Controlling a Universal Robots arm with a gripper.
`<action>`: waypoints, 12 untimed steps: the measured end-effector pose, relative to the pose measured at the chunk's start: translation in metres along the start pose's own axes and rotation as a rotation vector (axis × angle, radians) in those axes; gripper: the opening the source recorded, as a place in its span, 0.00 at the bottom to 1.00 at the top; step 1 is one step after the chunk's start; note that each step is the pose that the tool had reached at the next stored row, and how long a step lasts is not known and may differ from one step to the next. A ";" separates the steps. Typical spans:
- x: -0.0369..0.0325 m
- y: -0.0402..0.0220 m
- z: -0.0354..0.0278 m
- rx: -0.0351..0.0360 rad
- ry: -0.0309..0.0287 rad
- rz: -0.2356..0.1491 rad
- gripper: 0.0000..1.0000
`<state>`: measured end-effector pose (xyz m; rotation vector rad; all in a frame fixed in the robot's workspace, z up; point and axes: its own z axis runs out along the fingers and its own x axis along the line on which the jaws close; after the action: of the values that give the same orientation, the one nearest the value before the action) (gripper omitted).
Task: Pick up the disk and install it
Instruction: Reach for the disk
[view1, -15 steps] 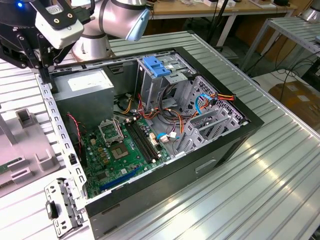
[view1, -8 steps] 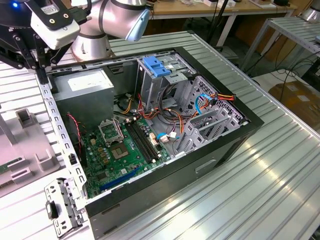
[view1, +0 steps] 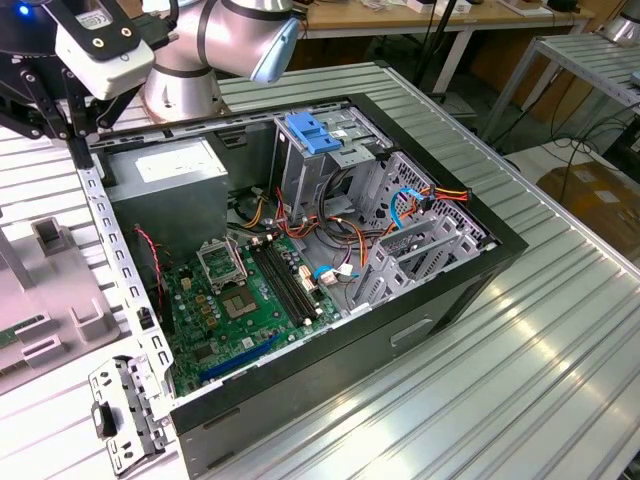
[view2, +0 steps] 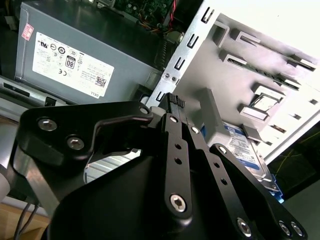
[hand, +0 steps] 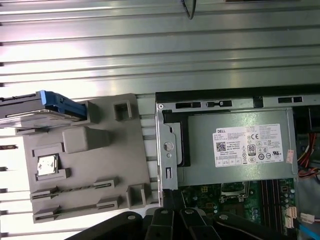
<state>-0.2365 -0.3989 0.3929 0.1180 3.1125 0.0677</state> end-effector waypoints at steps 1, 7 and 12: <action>0.0006 0.0000 0.0000 0.0000 0.0000 0.000 0.11; 0.0029 -0.0002 -0.0001 0.0000 0.0000 0.000 0.11; 0.0041 -0.0003 -0.0001 0.0000 0.0000 0.000 0.11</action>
<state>-0.2407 -0.3989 0.3928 0.1180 3.1124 0.0677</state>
